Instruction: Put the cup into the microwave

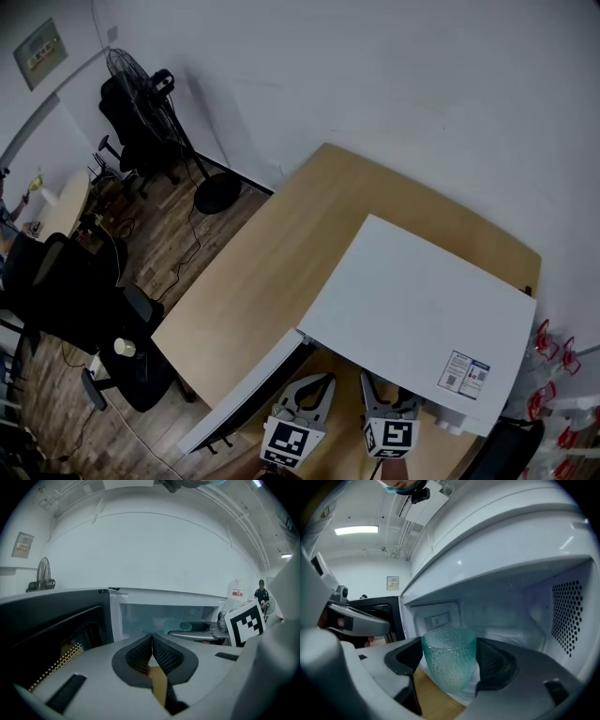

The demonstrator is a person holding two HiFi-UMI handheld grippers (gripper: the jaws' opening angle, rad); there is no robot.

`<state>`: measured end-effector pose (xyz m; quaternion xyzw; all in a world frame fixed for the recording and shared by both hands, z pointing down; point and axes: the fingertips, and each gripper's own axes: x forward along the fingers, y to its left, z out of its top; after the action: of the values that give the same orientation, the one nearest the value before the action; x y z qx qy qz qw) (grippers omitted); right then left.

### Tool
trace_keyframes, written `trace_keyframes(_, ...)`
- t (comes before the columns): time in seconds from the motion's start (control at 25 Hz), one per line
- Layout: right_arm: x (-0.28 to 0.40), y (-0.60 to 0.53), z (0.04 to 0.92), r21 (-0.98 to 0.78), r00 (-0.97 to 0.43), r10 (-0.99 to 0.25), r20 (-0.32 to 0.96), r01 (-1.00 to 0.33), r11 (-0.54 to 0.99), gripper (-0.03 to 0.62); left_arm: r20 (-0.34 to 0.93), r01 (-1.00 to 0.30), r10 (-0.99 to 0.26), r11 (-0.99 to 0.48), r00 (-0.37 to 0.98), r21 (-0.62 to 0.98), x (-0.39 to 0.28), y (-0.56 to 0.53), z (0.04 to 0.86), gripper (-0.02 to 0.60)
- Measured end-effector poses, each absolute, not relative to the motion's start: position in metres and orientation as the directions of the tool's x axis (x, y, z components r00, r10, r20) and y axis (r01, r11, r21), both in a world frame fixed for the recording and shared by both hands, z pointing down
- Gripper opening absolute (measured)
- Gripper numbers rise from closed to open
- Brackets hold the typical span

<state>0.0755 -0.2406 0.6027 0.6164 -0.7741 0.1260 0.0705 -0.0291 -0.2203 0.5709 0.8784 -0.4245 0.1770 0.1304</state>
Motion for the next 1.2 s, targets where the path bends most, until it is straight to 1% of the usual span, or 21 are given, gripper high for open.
trace_keyframes(0.52,0.085,-0.259,0.612,-0.089,-0.223,-0.941,0.253,-0.974,0.207,0.359,0.446,-0.800,-0.697,-0.595,0.562,0.077,-0.022,-0.233,0.582,0.024)
trace_keyframes(0.84,0.083,-0.260,0.612,-0.121,-0.230,-0.940,0.253,-0.971,0.205,0.359,0.451,-0.805,-0.699,-0.589,0.554,0.076,-0.024,-0.232,0.584,0.023)
trace_keyframes(1.2,0.084,-0.255,0.605,-0.119,-0.221,-0.944,0.246,-0.973,0.197,0.359,0.445,-0.809,-0.708,-0.584,0.548,0.066,-0.028,-0.228,0.578,0.023)
